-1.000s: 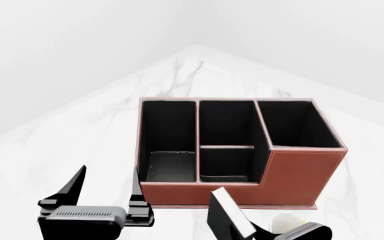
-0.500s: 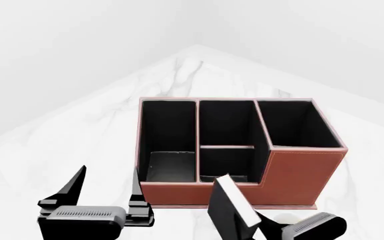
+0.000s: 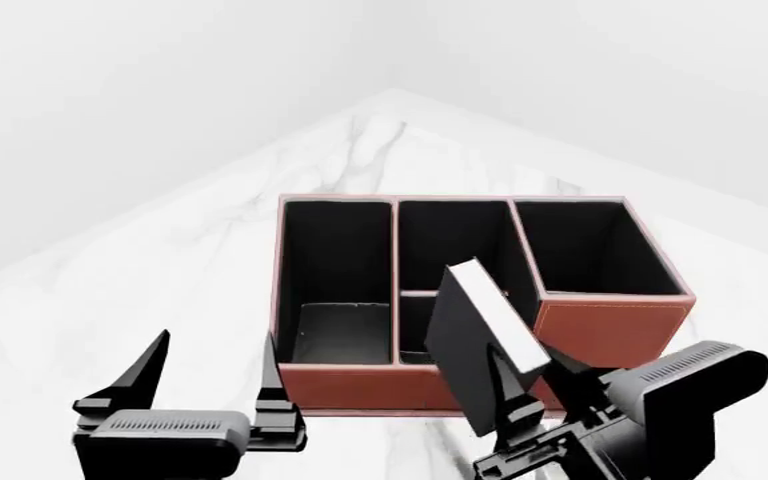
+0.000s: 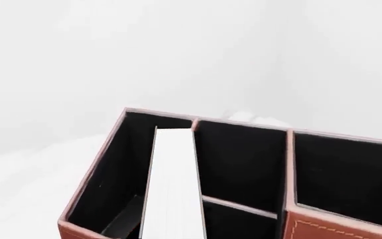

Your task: Pick up the book and place it in the right compartment of the caddy.

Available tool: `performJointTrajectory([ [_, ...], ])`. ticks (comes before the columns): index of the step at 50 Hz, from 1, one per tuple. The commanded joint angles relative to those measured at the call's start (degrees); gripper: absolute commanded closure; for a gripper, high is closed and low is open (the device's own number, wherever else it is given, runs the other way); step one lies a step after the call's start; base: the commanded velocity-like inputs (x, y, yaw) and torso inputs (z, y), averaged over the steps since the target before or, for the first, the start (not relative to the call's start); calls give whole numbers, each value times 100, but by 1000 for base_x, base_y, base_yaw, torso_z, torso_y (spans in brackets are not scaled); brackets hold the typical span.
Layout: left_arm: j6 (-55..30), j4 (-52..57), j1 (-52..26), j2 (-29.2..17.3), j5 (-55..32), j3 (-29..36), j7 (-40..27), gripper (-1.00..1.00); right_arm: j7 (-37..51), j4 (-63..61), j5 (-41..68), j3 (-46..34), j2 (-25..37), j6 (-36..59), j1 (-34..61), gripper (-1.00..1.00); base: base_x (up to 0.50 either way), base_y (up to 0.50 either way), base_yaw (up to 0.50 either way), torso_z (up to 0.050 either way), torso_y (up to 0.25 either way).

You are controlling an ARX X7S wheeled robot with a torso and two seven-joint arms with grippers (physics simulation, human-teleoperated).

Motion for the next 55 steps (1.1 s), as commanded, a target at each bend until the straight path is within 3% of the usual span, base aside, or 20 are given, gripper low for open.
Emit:
performJointTrajectory([
  [1,-9,-5,-13,-16,-18,7,-20,-100,734,-681,1191,370,283,922,1146,100,0,0,0,0,0],
  [20,6,-39,-22,-21,-29,32,-59,-100,2442,-592,3589,335,613,1831,3772,100,0,0,0,0,1],
  [35,7,-71,-42,-34,-48,47,-79,-100,2746,225,3841,247,671,2072,4769,100,0,0,0,0,1],
  [55,20,-17,-19,-68,-91,59,-107,-100,2459,965,3063,157,855,2143,4871,100,0,0,0,0,1],
])
